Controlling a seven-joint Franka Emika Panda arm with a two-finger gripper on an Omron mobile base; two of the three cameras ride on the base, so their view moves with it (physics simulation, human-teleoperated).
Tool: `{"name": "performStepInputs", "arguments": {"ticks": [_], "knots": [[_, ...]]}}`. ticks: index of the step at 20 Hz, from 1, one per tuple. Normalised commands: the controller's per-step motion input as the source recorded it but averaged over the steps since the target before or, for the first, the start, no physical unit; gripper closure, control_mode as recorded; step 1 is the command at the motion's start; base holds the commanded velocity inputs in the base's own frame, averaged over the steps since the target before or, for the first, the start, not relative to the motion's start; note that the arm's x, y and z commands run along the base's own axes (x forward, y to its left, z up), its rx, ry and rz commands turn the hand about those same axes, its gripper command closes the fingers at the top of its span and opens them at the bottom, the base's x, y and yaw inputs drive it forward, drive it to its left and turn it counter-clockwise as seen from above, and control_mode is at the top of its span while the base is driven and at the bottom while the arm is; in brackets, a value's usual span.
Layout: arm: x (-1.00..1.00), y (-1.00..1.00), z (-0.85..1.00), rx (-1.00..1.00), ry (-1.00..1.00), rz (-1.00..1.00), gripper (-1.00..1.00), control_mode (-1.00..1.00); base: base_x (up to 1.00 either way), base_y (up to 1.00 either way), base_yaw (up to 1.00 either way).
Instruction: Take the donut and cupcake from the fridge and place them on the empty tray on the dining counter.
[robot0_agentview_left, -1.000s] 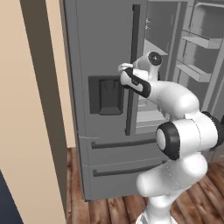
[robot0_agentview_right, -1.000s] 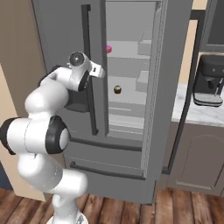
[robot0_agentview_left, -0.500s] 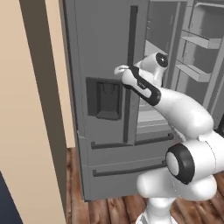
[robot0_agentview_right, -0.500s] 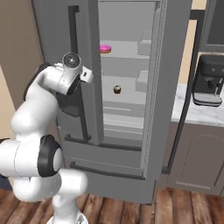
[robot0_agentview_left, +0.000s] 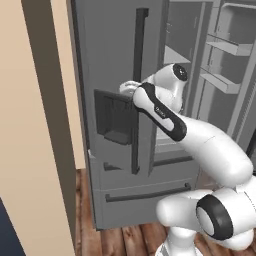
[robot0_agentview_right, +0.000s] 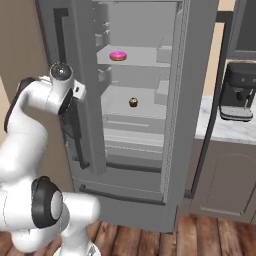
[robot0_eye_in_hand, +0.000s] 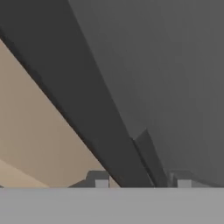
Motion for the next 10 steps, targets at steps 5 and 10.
{"name": "performStepInputs", "arguments": {"ticks": [5, 10], "knots": [[-0.90, 0.75, -0.07, -0.09, -0.06, 0.00, 1.00, -1.00, 0.00, 0.00, 0.00], [-0.96, 0.03, 0.08, -0.05, -0.07, 0.00, -1.00, -1.00, 0.00, 0.00, 0.00]]}}
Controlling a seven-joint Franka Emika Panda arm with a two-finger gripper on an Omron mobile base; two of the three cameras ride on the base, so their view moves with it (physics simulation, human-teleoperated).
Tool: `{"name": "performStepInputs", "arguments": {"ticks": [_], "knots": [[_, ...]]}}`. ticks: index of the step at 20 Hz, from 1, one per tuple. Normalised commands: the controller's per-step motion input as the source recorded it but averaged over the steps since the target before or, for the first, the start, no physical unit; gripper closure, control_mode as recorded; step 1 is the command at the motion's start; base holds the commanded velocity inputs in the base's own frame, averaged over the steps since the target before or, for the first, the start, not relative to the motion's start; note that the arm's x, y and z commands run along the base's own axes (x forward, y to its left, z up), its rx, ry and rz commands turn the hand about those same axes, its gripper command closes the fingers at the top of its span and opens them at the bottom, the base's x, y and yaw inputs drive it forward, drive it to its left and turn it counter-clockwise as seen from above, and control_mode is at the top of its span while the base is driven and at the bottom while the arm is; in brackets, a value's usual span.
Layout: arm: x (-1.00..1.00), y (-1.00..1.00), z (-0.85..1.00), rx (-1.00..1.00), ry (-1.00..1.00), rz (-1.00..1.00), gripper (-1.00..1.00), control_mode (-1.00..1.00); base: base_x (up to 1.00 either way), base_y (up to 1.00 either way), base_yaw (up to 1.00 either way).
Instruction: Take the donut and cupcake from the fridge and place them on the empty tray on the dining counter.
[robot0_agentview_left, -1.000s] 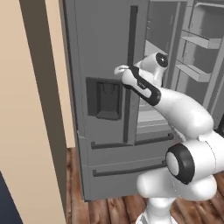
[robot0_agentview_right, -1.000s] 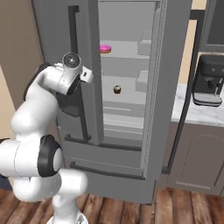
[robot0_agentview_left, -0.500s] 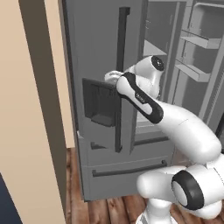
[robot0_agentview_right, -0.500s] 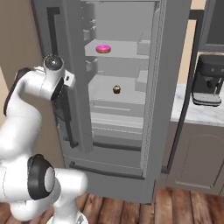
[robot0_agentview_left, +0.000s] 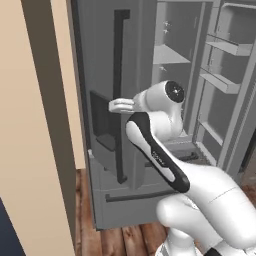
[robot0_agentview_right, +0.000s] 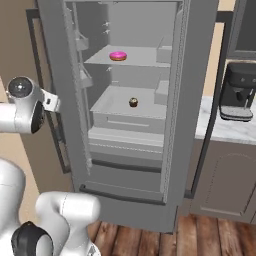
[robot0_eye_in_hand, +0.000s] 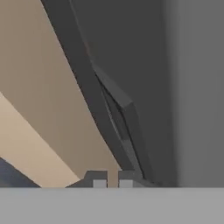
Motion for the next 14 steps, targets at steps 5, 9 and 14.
{"name": "performStepInputs", "arguments": {"ticks": [5, 9, 14], "knots": [[-1.00, -1.00, 0.52, 0.00, -0.19, 0.00, -1.00, -1.00, 0.00, 0.00, 0.00], [-1.00, -1.00, 0.60, 0.00, -0.16, 0.00, -1.00, -1.00, 0.00, 0.00, 0.00], [-0.44, -0.96, 0.26, 0.00, -0.04, 0.04, -1.00, -1.00, 0.00, 0.00, 0.00]]}}
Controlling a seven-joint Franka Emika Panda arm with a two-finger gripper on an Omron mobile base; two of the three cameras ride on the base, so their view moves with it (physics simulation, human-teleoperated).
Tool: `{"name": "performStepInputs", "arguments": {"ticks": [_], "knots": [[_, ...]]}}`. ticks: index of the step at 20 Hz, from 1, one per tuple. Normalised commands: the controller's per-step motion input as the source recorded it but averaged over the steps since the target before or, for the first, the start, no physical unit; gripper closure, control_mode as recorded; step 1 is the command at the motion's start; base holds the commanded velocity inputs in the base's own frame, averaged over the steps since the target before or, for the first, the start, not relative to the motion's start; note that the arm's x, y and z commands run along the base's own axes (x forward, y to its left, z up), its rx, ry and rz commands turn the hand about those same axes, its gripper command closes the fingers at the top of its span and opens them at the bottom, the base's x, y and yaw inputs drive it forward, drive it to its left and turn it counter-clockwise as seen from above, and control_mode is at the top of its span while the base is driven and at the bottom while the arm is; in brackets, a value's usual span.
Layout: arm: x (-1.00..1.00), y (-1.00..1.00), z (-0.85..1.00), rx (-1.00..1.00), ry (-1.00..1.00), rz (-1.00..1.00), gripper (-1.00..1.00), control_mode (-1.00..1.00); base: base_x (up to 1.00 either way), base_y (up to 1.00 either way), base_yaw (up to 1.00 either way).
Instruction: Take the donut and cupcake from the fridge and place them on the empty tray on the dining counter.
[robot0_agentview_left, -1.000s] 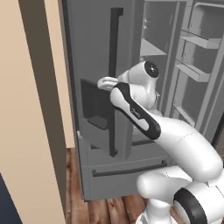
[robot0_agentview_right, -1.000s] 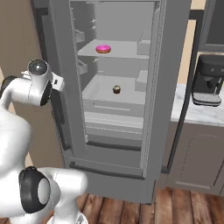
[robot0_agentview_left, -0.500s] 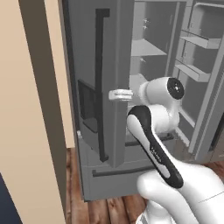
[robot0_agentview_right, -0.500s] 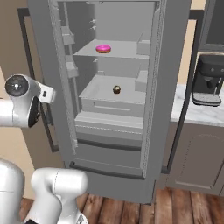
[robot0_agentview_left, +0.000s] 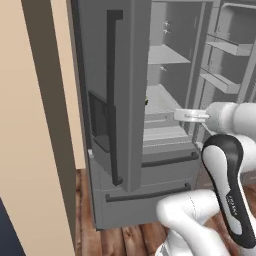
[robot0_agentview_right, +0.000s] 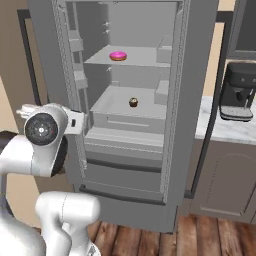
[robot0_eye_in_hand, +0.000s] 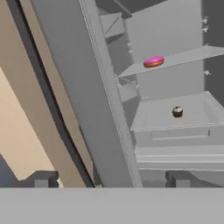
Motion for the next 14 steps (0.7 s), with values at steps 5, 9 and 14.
{"name": "performStepInputs", "arguments": {"ticks": [5, 9, 14], "knots": [[0.72, -0.29, 0.00, 0.00, 0.08, 0.03, -1.00, -1.00, 0.00, 0.00, 0.00], [0.77, 0.00, -0.05, 0.00, 0.12, 0.00, -1.00, -1.00, 0.00, 0.00, 0.00], [0.74, 0.00, -0.37, 0.00, 0.03, 0.00, -1.00, -1.00, 0.00, 0.00, 0.00]]}}
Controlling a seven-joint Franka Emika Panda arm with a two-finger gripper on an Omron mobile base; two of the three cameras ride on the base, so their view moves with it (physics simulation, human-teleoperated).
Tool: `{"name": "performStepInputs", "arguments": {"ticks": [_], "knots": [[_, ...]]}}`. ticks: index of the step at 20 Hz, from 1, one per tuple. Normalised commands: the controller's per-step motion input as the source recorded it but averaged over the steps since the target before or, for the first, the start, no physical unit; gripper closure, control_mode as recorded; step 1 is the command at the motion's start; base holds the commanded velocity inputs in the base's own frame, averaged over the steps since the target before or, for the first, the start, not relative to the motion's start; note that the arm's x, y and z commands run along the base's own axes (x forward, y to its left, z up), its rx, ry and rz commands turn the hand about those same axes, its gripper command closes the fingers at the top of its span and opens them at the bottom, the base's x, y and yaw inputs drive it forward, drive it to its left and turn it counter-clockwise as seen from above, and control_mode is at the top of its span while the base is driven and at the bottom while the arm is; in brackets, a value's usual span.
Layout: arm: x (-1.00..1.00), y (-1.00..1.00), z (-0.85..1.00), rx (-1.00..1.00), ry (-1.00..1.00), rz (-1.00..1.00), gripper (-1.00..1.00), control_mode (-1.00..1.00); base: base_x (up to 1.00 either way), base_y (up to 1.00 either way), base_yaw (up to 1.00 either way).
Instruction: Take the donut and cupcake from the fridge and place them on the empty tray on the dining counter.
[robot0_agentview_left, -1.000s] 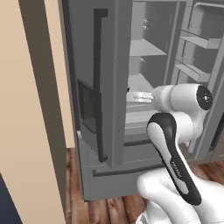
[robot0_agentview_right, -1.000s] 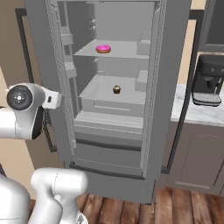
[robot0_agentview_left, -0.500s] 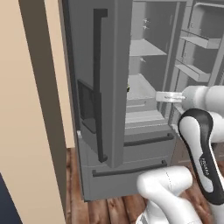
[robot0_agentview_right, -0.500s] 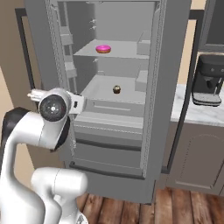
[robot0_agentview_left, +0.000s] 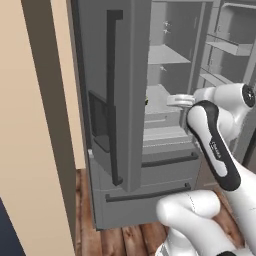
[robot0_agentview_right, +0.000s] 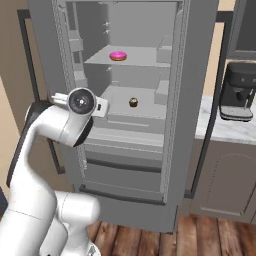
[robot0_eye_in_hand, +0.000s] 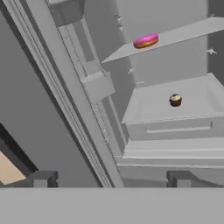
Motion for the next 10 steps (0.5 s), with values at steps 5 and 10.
{"name": "performStepInputs", "arguments": {"ticks": [5, 10], "knots": [[0.77, 0.01, -0.58, 0.00, 0.00, 0.01, -1.00, -1.00, 0.00, 0.00, 0.00], [0.75, 0.01, -0.58, 0.00, 0.00, 0.00, -1.00, -1.00, 0.00, 0.00, 0.00]]}}
